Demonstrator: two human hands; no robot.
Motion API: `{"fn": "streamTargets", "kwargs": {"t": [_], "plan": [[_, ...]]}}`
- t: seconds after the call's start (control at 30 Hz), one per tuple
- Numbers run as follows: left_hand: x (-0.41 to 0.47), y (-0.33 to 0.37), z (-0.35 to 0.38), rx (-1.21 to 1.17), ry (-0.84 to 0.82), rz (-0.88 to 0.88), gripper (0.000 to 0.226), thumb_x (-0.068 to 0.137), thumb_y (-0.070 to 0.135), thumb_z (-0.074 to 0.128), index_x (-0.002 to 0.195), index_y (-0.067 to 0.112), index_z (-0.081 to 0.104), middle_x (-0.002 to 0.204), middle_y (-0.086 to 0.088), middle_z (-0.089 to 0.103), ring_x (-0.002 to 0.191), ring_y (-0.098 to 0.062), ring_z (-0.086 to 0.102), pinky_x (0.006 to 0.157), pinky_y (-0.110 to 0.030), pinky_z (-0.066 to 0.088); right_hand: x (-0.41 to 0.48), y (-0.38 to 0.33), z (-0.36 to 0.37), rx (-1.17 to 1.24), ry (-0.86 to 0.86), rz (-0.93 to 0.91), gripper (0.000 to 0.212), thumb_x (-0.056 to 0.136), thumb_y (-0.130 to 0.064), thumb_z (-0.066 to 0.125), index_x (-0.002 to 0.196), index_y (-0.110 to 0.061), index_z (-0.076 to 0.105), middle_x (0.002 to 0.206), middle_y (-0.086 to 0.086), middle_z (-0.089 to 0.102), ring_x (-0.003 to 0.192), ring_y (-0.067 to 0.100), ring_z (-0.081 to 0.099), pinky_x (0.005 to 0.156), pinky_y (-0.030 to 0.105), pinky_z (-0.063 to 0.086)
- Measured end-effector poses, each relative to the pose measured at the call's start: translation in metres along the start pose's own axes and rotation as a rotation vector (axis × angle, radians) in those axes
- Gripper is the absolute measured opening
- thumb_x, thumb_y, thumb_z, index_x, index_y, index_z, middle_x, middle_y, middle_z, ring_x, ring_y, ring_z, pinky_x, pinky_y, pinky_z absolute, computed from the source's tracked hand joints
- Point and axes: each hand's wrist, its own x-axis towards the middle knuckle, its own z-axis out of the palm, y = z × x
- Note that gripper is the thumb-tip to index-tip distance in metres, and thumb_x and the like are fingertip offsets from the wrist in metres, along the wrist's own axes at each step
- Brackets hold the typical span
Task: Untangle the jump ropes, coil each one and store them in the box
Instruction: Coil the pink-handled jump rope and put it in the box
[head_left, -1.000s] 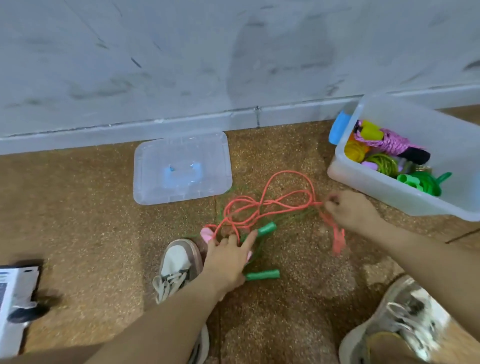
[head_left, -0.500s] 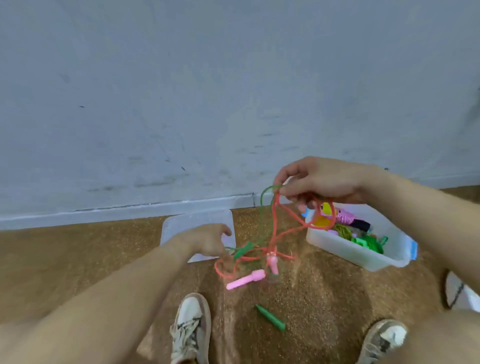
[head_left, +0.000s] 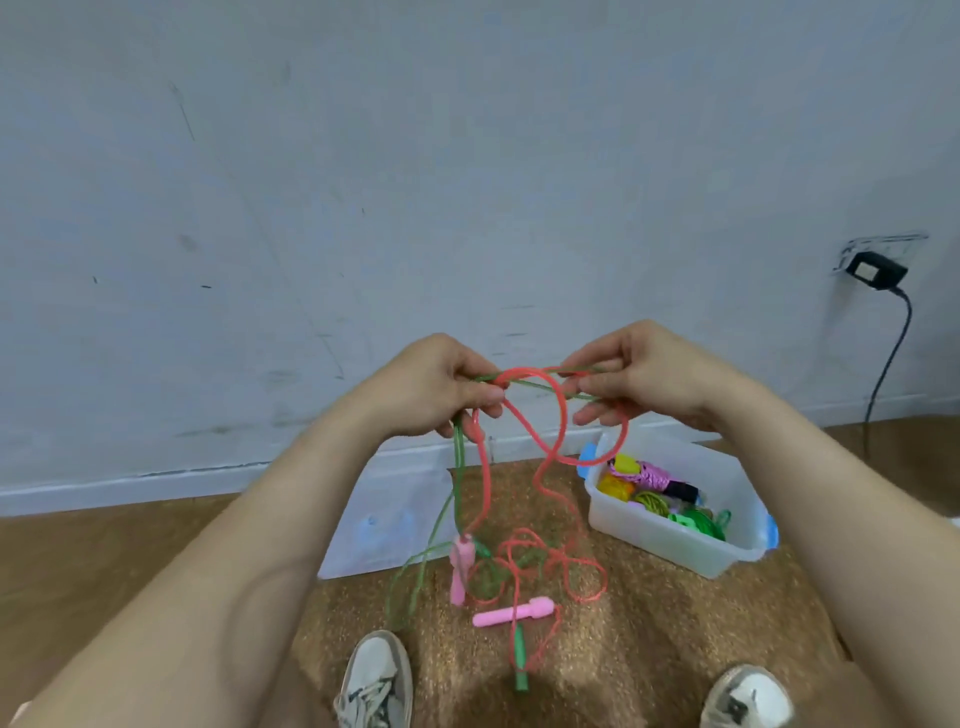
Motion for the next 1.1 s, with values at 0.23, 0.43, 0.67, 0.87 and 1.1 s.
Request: {"fn": "streamTargets", "kwargs": {"t": [0.23, 0.43, 0.67, 0.87, 1.1], "plan": [[0.012, -0.012, -0.022, 0.013, 0.159, -0.046, 0.019, 0.097, 0.007, 0.049, 0.101, 0.008, 0.068, 0.090, -0.007, 0.074, 0.061, -0.017, 0.070, 0.051, -0.022, 0.044, 0.021, 0.007, -0.016, -0.014, 0.184, -0.027, 0.014, 0.075, -0.019, 0.080, 0.076, -0.008, 0.072, 0.049, -0.004, 0.044, 0.046, 0.008, 0.033, 0.040, 0.019, 0.023], [0.007, -0.019, -0.042, 0.180, -0.296, -0.175, 0.036, 0.087, -0.011, 0.048, 0.093, 0.012, 0.076, 0.086, -0.005, 0.076, 0.086, -0.011, 0.071, 0.076, -0.028, 0.052, 0.027, 0.002, -0.027, 0.449, 0.236, -0.120, 0.010, 0.091, -0.002, 0.059, 0.090, -0.006, 0.068, 0.062, 0.001, 0.055, 0.057, 0.011, 0.051, 0.055, 0.019, 0.039], [0.024, -0.016, -0.018, 0.399, -0.195, -0.120, 0.052, 0.085, -0.012, 0.039, 0.118, 0.020, 0.064, 0.118, 0.002, 0.065, 0.109, -0.011, 0.061, 0.089, -0.020, 0.046, 0.022, -0.021, -0.017, 0.798, 0.180, -0.297, 0.010, 0.095, -0.012, 0.054, 0.096, -0.011, 0.064, 0.068, -0.002, 0.053, 0.052, 0.008, 0.044, 0.054, 0.019, 0.026], [0.032, 0.009, 0.018, -0.548, -0.145, 0.190, 0.058, 0.081, 0.008, 0.071, 0.130, 0.027, 0.048, 0.128, -0.003, 0.060, 0.112, -0.011, 0.061, 0.086, -0.021, 0.051, 0.019, -0.034, 0.002, 0.831, -0.016, -0.378, 0.011, 0.092, -0.016, 0.053, 0.097, -0.014, 0.062, 0.064, -0.002, 0.050, 0.043, 0.004, 0.029, 0.042, 0.014, 0.020], [0.034, 0.015, 0.068, -0.374, -0.333, 0.066, 0.038, 0.103, 0.029, 0.039, 0.071, 0.012, 0.049, 0.047, 0.001, 0.048, 0.047, -0.018, 0.051, 0.066, -0.036, 0.048, 0.022, -0.039, 0.003, 1.066, 0.115, -0.322, 0.019, 0.093, -0.037, 0.054, 0.100, -0.022, 0.064, 0.087, -0.004, 0.061, 0.083, 0.010, 0.056, 0.080, 0.026, 0.040]]}}
